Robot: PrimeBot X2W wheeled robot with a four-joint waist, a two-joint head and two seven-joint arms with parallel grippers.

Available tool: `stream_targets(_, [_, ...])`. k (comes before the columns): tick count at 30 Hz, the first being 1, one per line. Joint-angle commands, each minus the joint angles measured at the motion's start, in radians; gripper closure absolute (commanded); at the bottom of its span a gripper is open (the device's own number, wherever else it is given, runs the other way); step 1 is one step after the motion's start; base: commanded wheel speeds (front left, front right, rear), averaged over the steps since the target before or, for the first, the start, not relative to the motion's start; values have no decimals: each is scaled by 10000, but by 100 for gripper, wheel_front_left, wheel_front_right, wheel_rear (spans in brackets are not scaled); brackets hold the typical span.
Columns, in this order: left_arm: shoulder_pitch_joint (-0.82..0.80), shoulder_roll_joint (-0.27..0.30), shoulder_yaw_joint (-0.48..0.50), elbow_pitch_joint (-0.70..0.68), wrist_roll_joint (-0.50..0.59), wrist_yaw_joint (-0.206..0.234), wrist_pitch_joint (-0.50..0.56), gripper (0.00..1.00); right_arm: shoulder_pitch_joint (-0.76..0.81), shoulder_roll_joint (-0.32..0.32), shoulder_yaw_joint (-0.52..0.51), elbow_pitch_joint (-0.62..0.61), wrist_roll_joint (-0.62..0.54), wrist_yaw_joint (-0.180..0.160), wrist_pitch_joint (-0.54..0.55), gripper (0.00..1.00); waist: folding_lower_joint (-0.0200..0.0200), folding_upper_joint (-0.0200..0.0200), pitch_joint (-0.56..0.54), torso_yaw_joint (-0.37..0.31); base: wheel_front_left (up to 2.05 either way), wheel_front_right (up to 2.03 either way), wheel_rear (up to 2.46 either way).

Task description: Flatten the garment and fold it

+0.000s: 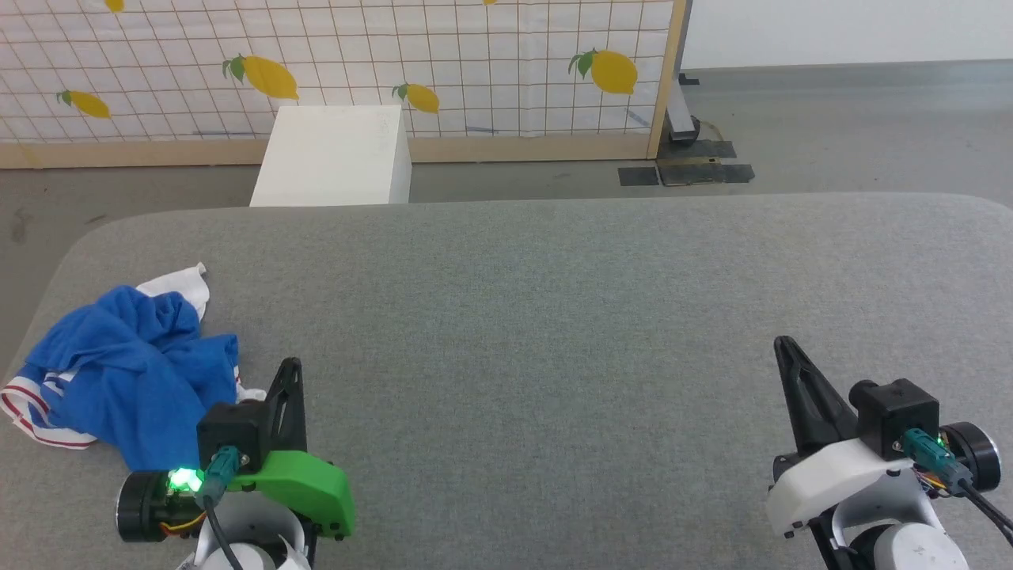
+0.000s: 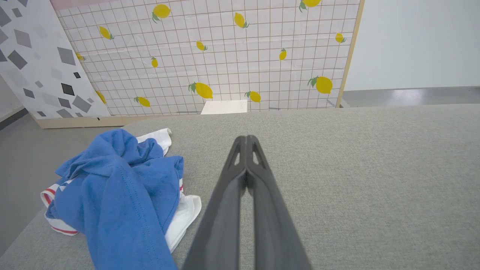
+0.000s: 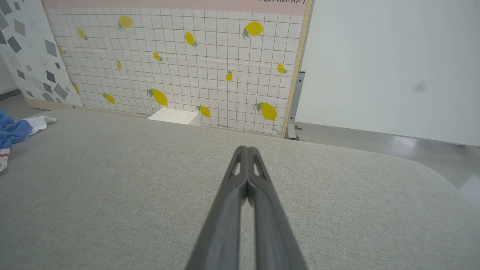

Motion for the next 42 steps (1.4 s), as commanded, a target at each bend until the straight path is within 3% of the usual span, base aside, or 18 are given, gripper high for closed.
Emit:
stream_targets(1, [108,-49,26,-28,105,-11,14,100,139,7,14,-53,-64,-15,28,100,0,0,0,0,0,0,0])
stream_targets(42, [108,-49,26,-28,105,-11,14,100,139,7,14,-53,-64,-15,28,100,0,0,0,0,0,0,0])
